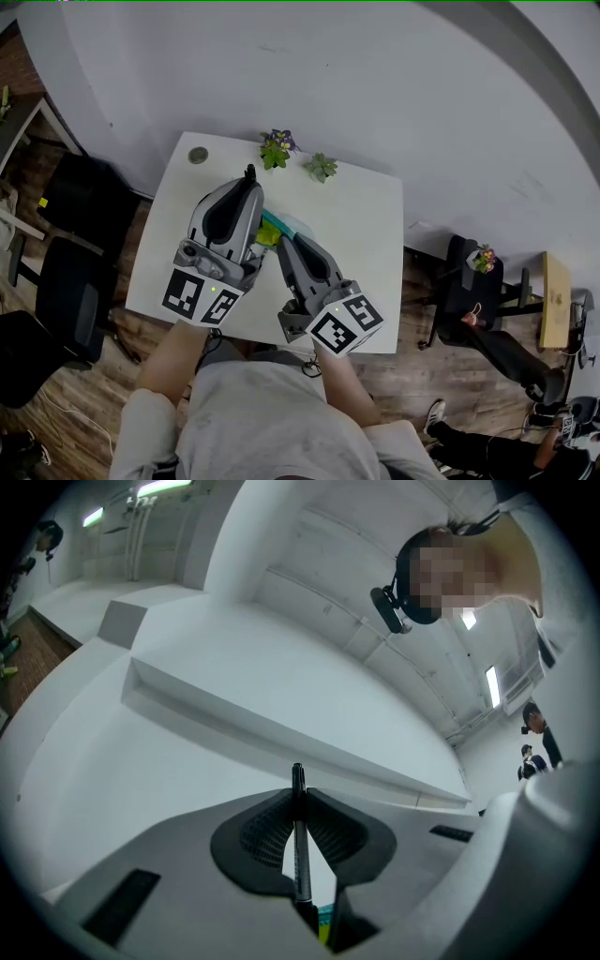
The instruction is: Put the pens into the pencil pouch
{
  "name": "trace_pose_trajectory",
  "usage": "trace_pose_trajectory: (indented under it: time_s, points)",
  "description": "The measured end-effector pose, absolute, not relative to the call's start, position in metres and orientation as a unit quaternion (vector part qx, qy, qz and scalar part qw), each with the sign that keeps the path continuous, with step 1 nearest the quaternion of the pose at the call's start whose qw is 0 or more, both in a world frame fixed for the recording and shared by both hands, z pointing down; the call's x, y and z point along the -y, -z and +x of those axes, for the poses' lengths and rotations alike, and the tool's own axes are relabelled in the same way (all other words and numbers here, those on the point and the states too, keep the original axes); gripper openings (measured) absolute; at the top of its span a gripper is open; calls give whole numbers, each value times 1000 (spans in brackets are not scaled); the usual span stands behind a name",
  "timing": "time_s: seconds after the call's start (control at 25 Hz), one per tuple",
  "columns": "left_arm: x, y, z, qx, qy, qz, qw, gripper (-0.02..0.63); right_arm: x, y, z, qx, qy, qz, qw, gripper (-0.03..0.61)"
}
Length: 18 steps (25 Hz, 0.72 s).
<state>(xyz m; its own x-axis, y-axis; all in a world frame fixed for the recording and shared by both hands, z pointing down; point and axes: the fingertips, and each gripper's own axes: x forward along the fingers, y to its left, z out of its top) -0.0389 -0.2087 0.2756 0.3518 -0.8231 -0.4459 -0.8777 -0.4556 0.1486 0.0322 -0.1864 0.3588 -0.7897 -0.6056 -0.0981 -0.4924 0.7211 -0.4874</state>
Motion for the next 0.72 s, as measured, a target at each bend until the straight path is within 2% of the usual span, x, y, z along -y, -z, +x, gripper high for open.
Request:
trace_pose_trajectory:
  time_s: [0.24, 0.44, 0.64, 0.72]
  points:
    - [206, -281, -31, -512, -217, -829, 64, 63, 186, -357, 35, -918, 225, -298, 132, 55]
    - [206, -280, -30, -506, -217, -833, 62, 120, 188, -355, 38, -917, 227, -298, 139, 55]
    - [206, -283, -38, -525, -197, -826, 63, 120, 190, -355, 43, -915, 228, -304, 140, 55]
    - [206, -289, -42, -535, -177, -824, 61, 81, 191, -357, 46, -913, 226, -310, 138, 55]
